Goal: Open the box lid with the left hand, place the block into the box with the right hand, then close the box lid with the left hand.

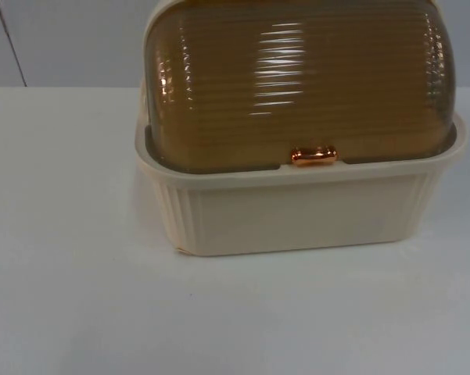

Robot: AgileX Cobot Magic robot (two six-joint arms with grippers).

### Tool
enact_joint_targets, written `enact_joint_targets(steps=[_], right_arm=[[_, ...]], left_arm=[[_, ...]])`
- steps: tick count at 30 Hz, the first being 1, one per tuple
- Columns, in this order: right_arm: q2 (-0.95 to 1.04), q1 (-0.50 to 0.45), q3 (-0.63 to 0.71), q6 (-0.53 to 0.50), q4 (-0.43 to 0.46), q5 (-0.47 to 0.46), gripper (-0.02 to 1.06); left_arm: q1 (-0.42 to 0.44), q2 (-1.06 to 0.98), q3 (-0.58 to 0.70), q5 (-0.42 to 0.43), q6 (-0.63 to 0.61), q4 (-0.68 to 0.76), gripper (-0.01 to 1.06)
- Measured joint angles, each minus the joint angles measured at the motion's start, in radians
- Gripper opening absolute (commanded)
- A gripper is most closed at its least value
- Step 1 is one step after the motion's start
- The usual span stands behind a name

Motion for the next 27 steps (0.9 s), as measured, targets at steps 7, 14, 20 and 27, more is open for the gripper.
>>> enact_joint_targets(steps=[7,14,20,27], right_arm=[[0.000,0.000,0.000,0.000,0.000,0.000,1.04],[0.000,0.000,0.000,-0.002,-0.007,0.000,1.04],[0.000,0.000,0.000,-0.002,-0.007,0.000,1.04],[0.000,0.000,0.000,-0.004,-0.010,0.000,1.04]], left_arm=[[0.000,0.000,0.000,0.000,0.000,0.020,1.02],[0.000,0.000,0.000,0.000,0.000,0.024,1.02],[0.000,0.000,0.000,0.000,0.000,0.024,1.02],[0.000,0.000,0.000,0.000,0.000,0.024,1.02]])
